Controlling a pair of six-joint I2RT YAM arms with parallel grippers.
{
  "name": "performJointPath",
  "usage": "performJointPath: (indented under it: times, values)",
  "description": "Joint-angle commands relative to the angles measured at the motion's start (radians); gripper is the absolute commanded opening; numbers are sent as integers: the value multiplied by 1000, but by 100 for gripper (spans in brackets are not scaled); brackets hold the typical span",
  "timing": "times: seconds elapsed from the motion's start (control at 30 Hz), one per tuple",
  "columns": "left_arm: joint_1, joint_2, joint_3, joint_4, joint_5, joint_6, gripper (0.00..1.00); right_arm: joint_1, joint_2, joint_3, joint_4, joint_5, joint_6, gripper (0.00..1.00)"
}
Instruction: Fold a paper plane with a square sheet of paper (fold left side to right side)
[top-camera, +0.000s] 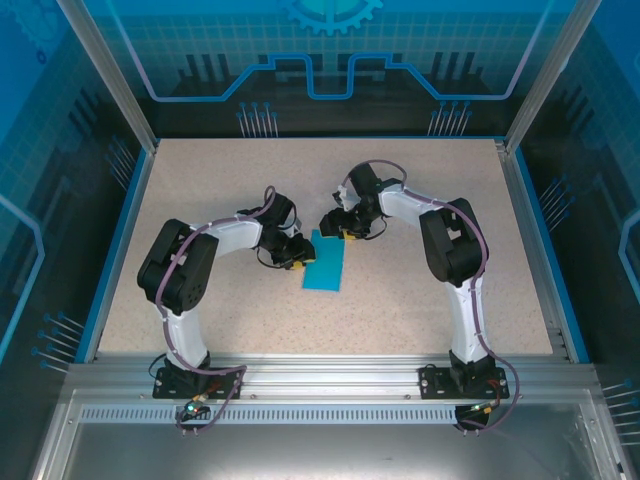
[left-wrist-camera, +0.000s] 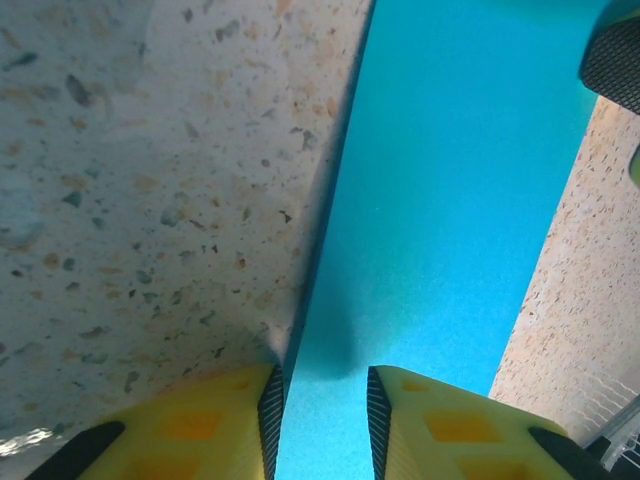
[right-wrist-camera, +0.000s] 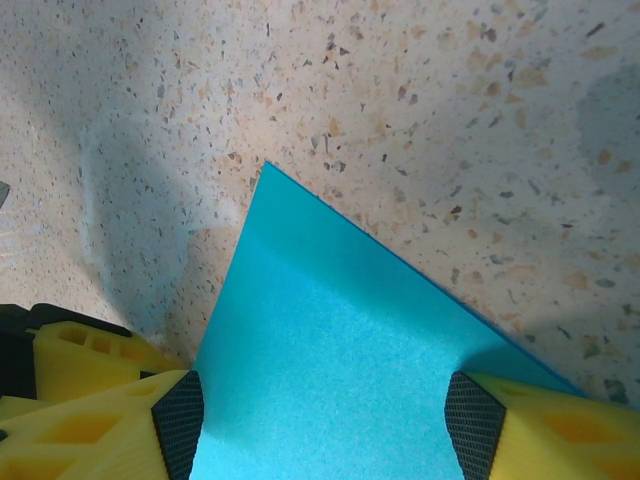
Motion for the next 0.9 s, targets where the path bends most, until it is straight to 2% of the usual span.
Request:
performJointPath:
  times: [0.0, 0.5, 0.87]
  values:
    - [-3, -53, -20, -2, 7, 22, 31, 4, 57, -5, -26, 17, -17, 70]
    - [-3, -76, -40, -22, -19, 28, 22, 4, 58, -7, -22, 17, -17, 71]
    - [-3, -78, -50, -34, -39, 34, 10, 2, 46, -8, -15, 21, -32, 72]
